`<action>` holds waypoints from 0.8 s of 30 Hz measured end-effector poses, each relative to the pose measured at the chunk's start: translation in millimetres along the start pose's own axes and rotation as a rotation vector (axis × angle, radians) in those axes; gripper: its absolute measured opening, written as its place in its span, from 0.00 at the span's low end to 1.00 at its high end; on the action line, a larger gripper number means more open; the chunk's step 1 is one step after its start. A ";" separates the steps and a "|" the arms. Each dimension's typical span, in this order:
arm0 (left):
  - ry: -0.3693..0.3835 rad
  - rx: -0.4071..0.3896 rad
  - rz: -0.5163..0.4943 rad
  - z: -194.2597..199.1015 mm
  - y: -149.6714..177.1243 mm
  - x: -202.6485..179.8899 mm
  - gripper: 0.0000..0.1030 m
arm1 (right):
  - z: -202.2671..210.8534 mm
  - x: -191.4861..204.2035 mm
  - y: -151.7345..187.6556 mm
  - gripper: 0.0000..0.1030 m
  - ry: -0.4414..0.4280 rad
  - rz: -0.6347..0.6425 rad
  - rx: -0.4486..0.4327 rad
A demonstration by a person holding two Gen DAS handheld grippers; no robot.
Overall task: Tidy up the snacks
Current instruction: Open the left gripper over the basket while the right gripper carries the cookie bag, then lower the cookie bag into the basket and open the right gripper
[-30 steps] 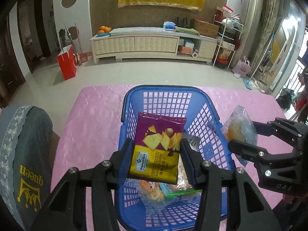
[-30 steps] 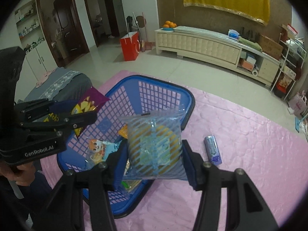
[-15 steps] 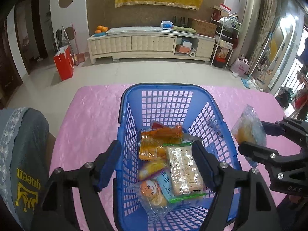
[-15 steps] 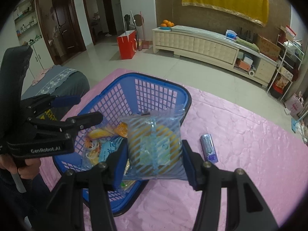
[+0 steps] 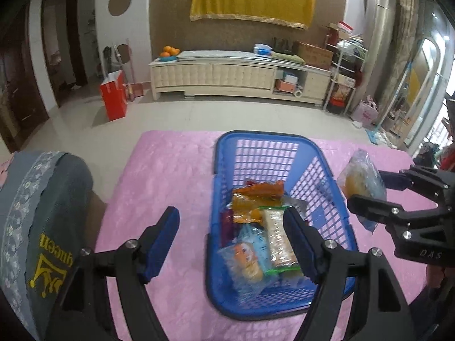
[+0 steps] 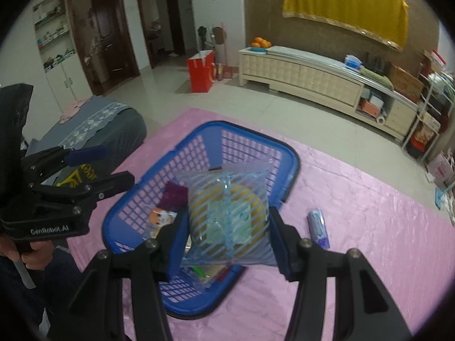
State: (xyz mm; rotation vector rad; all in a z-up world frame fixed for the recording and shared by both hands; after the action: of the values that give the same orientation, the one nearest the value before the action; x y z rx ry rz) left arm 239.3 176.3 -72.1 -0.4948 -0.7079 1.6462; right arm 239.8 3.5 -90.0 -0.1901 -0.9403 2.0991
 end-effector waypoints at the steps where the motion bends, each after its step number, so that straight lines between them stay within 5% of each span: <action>1: -0.006 0.002 0.010 1.2 2.0 4.1 0.71 | -2.6 4.7 -2.3 0.56 -0.007 0.014 0.003; 24: -0.052 0.107 0.029 -37.2 36.9 34.3 0.71 | -103.2 24.3 2.7 0.56 -0.040 0.069 0.235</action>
State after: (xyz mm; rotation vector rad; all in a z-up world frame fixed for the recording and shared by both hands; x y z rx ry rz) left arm 231.0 212.9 -122.2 -0.3889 -0.6492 1.7195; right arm 266.1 77.8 -160.9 -0.0600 -0.7108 2.2644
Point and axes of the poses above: each gripper's, at about its wrist camera, not at the fingertips, and z roughly against the way its jaws point, x to its left, y to its underside, the point moved 6 cm from there along -z, roughly the way its jaws point, and after that the axes turned 10 degrees about -y, right-handed, at the moved point
